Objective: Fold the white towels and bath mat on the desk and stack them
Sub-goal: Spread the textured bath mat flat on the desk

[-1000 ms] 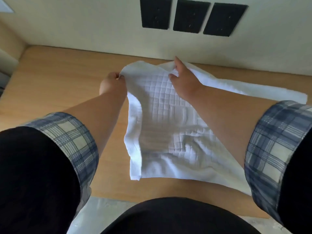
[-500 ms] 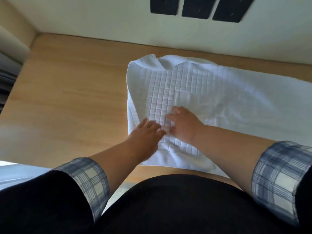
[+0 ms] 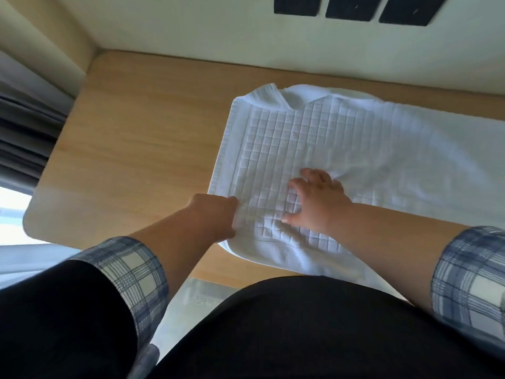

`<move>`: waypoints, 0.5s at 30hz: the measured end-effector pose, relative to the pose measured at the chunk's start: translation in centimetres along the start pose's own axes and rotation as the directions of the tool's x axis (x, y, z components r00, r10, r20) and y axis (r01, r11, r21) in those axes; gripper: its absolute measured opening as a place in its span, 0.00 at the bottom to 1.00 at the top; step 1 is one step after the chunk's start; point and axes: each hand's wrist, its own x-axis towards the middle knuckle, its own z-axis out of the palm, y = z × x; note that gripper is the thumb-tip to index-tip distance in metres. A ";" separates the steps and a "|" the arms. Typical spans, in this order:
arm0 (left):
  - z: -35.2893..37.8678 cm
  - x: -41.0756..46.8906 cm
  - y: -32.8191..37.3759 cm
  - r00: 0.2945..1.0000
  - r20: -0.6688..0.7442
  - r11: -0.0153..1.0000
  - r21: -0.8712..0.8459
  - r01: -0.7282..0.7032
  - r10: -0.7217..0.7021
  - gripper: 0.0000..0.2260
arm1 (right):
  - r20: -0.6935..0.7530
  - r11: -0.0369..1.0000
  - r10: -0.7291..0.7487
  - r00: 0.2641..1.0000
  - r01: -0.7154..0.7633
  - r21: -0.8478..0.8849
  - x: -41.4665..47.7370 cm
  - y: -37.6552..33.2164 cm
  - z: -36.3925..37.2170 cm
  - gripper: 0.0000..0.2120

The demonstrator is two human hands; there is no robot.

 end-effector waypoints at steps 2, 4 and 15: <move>-1.3 0.0 1.3 0.991 0.110 0.997 -0.016 -0.071 0.073 0.23 | -0.109 1.000 -0.006 0.994 0.008 0.026 0.4 -0.2 -0.6 0.35; -2.3 0.2 2.5 0.952 0.256 0.984 0.007 -0.176 0.168 0.27 | -0.148 1.000 -0.006 0.989 0.010 0.026 1.1 -0.4 -0.6 0.34; -10.5 13.7 3.6 0.853 -0.513 0.861 -0.390 -0.327 0.092 0.20 | -0.136 0.999 -0.027 0.990 0.020 -0.046 1.7 0.6 3.9 0.40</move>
